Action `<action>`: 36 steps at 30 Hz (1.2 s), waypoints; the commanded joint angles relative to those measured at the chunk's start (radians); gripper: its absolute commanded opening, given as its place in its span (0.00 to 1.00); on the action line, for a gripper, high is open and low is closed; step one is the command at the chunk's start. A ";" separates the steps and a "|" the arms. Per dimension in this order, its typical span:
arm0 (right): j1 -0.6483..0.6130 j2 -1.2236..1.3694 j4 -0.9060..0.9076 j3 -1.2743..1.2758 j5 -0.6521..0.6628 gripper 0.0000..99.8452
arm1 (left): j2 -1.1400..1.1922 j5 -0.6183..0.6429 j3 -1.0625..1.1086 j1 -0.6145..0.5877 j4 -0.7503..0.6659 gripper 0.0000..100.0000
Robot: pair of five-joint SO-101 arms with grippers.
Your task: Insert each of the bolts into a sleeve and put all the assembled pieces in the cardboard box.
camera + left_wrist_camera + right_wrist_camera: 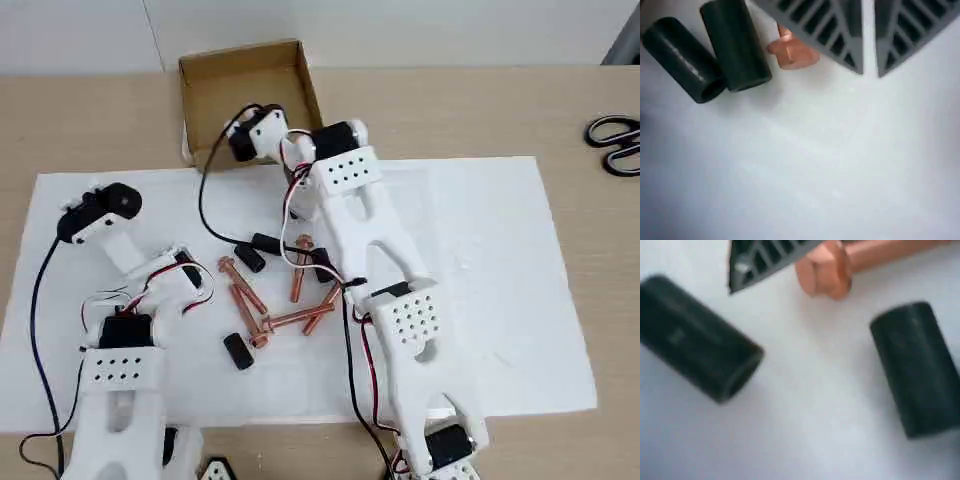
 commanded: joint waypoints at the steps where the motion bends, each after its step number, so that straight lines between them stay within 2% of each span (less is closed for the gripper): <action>1: -0.035 -0.008 0.028 -0.084 0.021 0.15 | 0.002 0.005 -0.048 -0.002 0.006 0.01; 4: -0.058 0.002 0.064 -0.080 0.069 0.15 | 0.002 0.005 -0.048 -0.002 0.006 0.01; 10: -0.036 0.021 0.044 -0.071 0.081 0.15 | 0.002 0.003 -0.047 -0.002 0.006 0.01; 31: 0.042 0.179 -0.168 -0.075 0.115 0.15 | 0.002 0.000 -0.047 -0.003 0.006 0.01; 36: 0.042 0.168 -0.104 -0.078 0.114 0.15 | 0.002 0.000 -0.047 -0.003 0.003 0.01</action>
